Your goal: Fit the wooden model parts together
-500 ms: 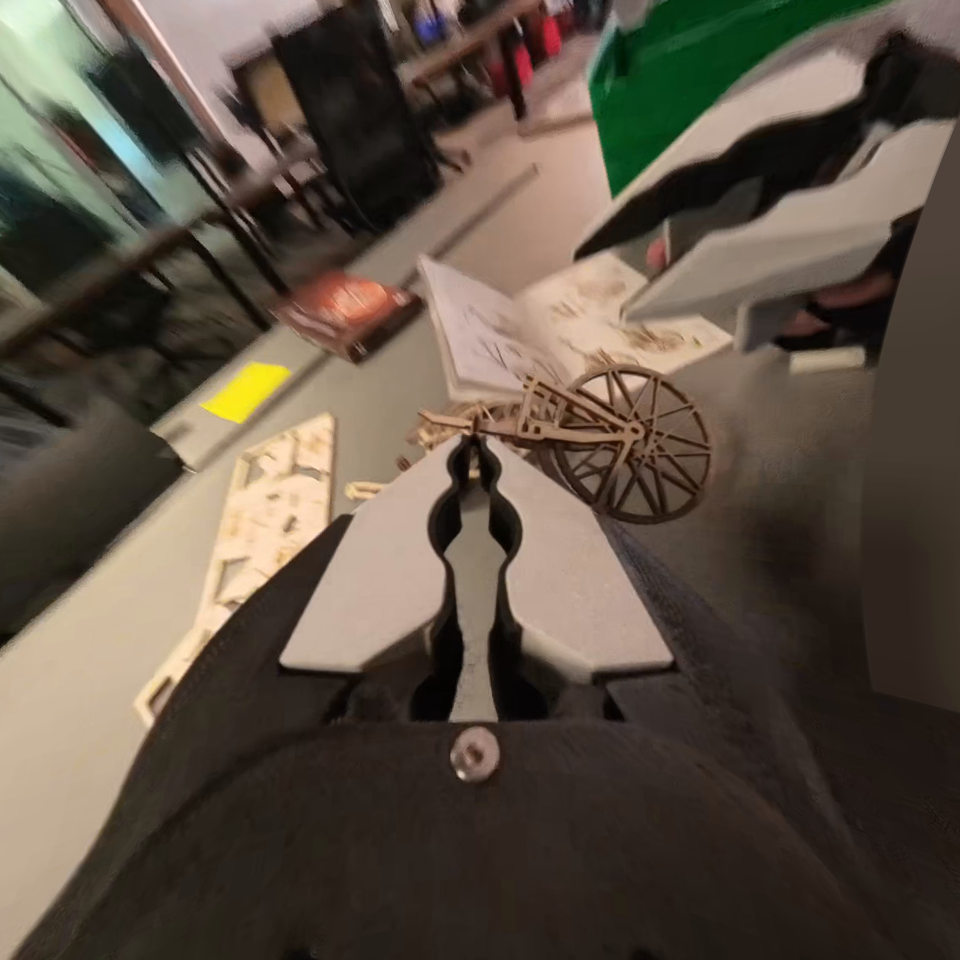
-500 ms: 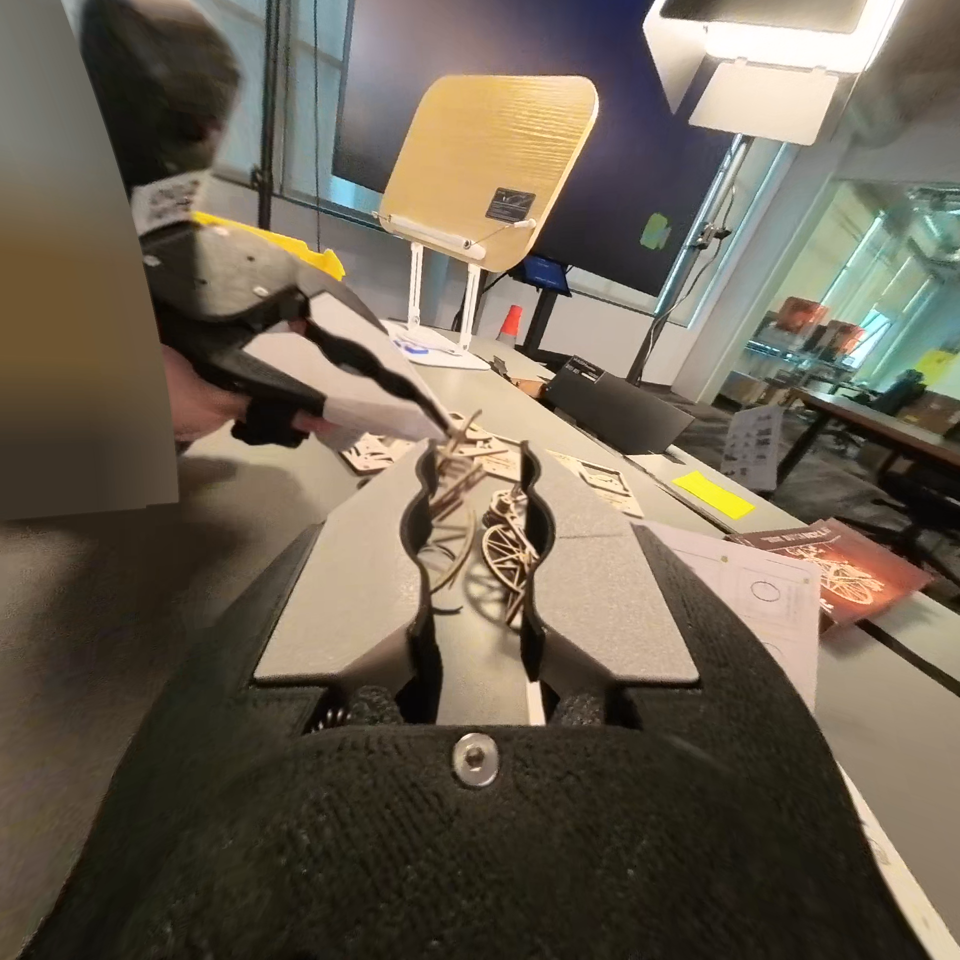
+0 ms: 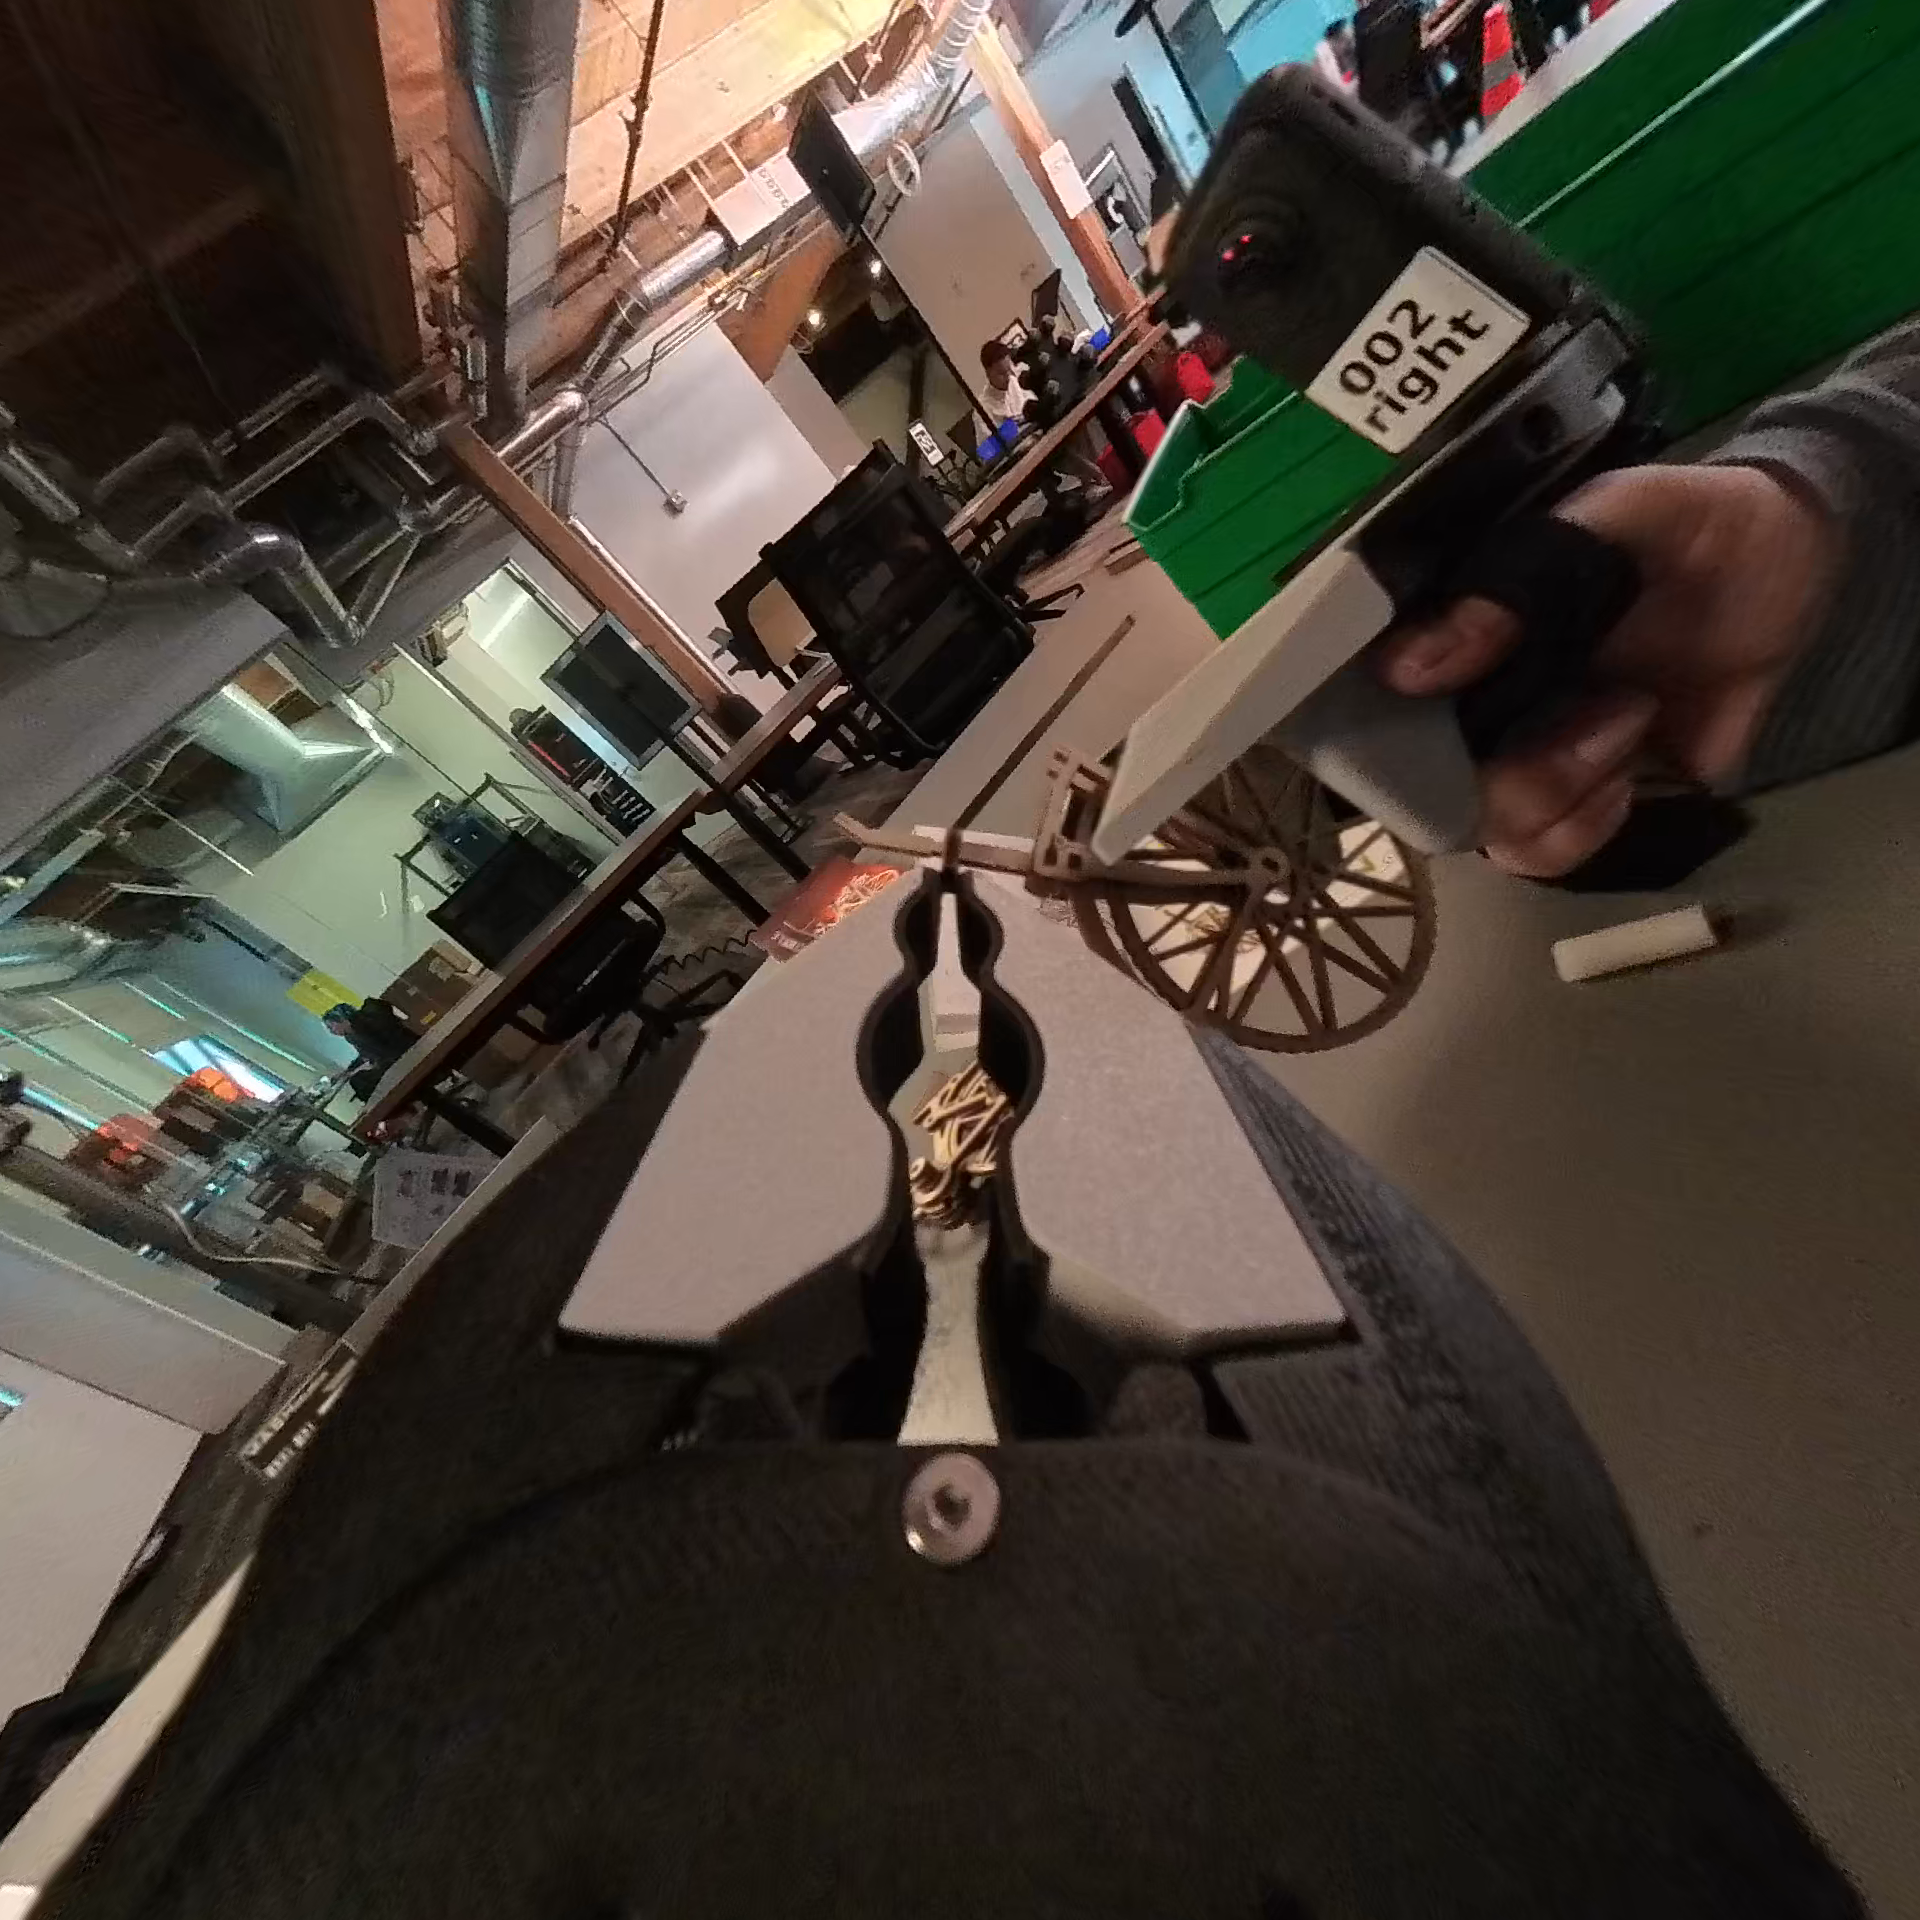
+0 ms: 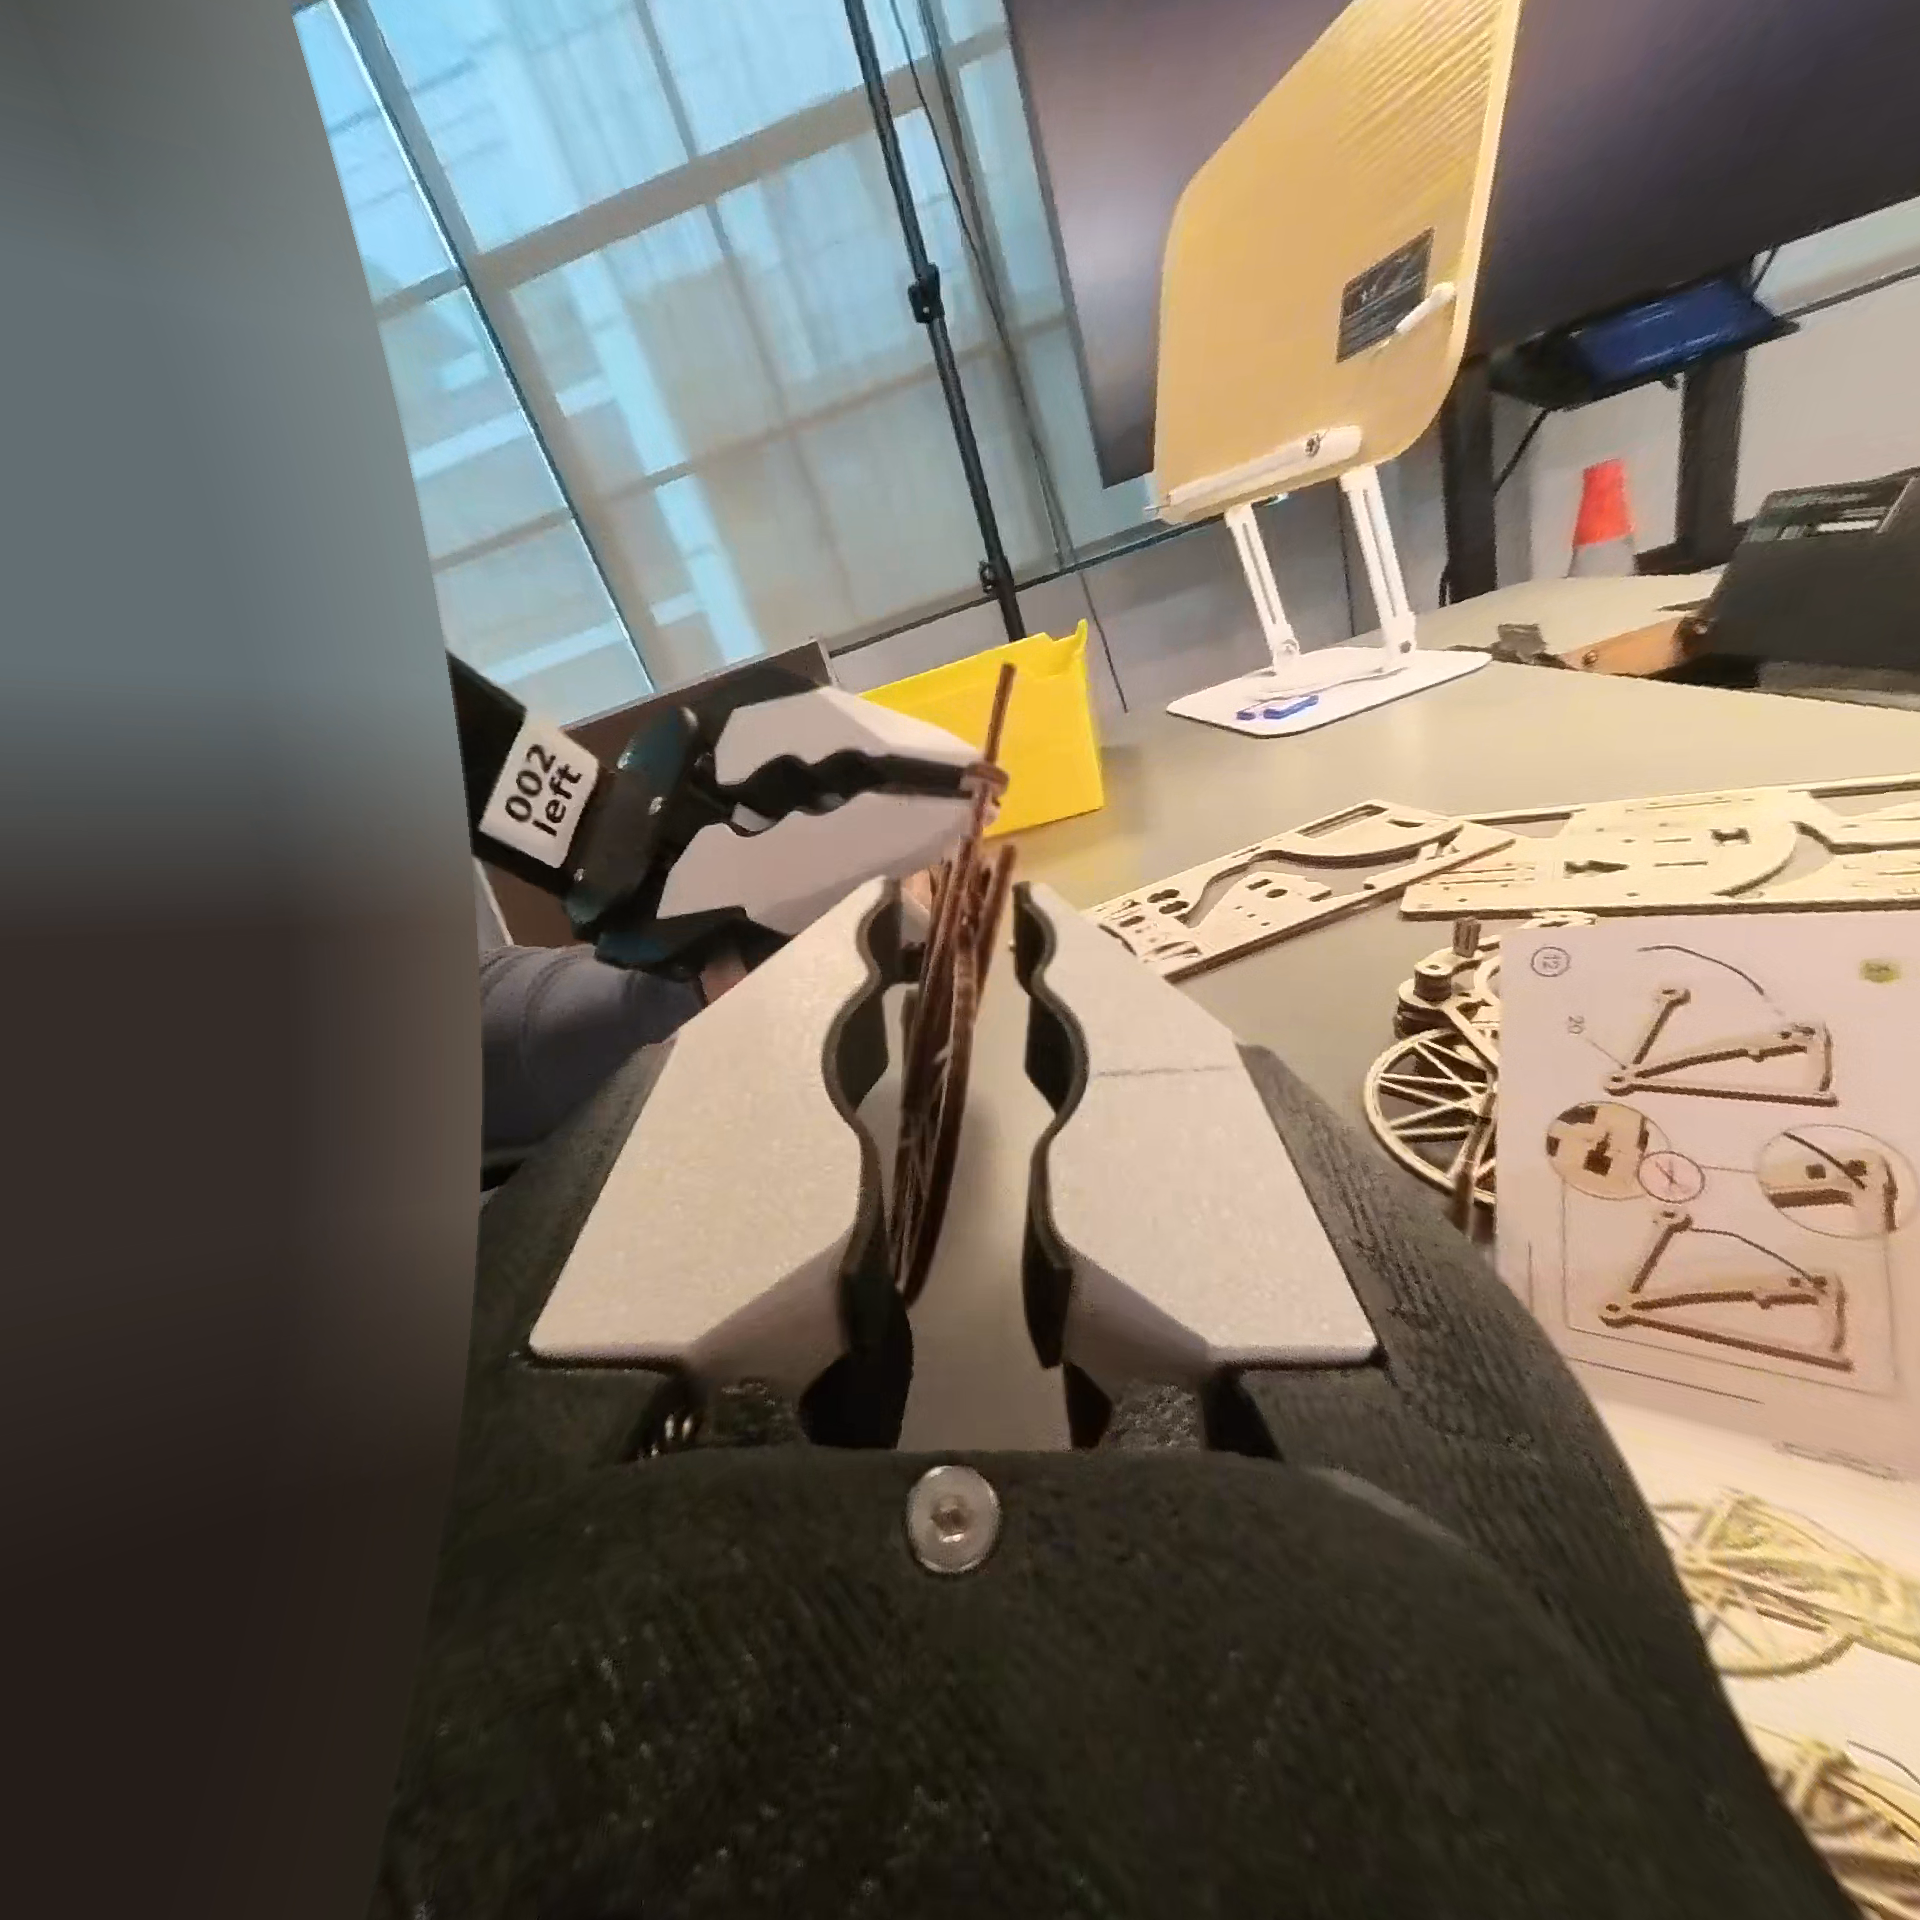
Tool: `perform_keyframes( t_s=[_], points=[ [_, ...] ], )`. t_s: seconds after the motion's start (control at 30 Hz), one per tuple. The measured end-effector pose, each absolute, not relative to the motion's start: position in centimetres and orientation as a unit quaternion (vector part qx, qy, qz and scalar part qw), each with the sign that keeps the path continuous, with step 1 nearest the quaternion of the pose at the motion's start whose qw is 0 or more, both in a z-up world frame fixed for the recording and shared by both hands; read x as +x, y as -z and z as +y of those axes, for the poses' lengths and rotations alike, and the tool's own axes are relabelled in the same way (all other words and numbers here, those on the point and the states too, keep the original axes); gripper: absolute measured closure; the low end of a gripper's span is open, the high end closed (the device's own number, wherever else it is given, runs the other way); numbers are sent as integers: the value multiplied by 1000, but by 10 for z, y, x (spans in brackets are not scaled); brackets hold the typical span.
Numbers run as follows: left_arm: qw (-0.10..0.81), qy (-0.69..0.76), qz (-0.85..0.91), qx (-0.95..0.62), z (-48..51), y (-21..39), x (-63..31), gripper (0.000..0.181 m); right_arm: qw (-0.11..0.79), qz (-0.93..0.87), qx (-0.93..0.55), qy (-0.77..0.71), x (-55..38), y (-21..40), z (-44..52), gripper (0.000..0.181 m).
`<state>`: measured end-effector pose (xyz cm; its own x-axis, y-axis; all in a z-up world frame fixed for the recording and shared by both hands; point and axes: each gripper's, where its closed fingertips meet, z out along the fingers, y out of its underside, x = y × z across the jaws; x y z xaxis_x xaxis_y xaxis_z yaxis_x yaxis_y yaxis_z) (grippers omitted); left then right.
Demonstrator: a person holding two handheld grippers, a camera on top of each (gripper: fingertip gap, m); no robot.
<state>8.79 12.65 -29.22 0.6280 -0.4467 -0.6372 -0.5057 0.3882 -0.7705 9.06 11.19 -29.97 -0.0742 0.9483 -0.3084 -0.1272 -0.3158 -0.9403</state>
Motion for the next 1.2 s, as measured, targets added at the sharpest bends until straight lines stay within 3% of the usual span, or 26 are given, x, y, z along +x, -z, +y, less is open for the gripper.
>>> perform_keyframes(
  t_s=[0.03, 0.13, 0.3, 0.33, 0.47, 0.6, 0.7, 0.8, 1.0, 1.2],
  points=[
    [712, -25, 436, -550, 126, 294, 90, 179, 433, -392, -524, -620, 90, 300, 111, 163],
    [710, -38, 447, -543, 124, 296, 93, 179, 430, -391, -526, -621, 90, 300, 112, 172],
    [710, -42, 444, -545, 125, 296, 92, 179, 411, -398, -528, -627, 88, 303, 108, 166],
    [709, -43, 443, -547, 125, 296, 91, 179, 414, -397, -534, -621, 87, 304, 110, 172],
    [720, -24, 453, -525, 119, 293, 94, 179, 471, -448, -525, -550, 90, 302, 110, 174],
    [678, 114, 476, -549, 103, 304, 92, 138, 564, -561, -481, -370, 97, 312, 113, 175],
    [631, 165, 495, -573, 97, 320, 90, 144, 591, -677, -404, -172, 100, 340, 113, 175],
    [590, 128, 555, -573, 90, 346, 97, 149, 581, -732, -349, -69, 96, 363, 109, 174],
    [568, 43, 590, -572, 94, 372, 99, 172, 568, -751, -334, -48, 93, 375, 104, 174],
    [554, 42, 593, -583, 93, 382, 93, 168, 559, -755, -337, -55, 93, 379, 102, 174]
  ],
)
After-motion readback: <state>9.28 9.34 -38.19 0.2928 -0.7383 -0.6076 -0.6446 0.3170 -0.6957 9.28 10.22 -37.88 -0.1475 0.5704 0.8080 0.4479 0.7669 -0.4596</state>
